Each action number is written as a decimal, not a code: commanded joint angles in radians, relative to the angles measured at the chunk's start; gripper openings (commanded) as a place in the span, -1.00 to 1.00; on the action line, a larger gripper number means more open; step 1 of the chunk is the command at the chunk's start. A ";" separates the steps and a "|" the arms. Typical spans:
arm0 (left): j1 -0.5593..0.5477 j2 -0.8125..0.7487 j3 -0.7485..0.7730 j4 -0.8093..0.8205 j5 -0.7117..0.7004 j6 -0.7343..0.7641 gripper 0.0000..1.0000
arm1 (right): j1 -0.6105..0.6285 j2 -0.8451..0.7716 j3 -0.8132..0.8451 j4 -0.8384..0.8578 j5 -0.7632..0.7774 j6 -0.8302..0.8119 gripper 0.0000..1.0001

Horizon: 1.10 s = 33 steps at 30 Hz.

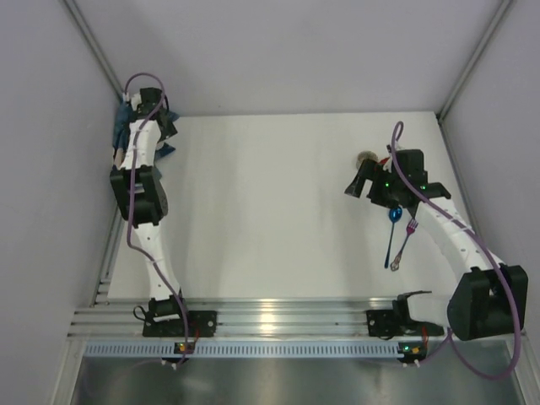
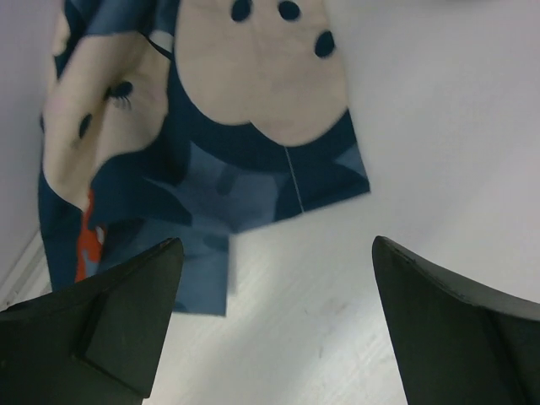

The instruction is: Set the dinner table for one person

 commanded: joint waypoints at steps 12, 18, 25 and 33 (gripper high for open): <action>0.149 0.191 0.164 0.066 0.209 -0.026 0.97 | 0.010 0.038 0.003 -0.059 0.017 0.040 1.00; 0.186 0.252 0.176 0.072 0.268 -0.103 0.97 | 0.014 0.054 -0.003 -0.070 0.038 0.039 0.99; 0.192 0.300 0.177 0.112 0.363 -0.109 0.14 | 0.014 0.069 0.014 -0.091 0.072 0.022 0.99; 0.189 0.284 0.153 0.161 0.504 -0.110 -0.97 | 0.014 0.078 0.034 -0.114 0.075 -0.001 0.99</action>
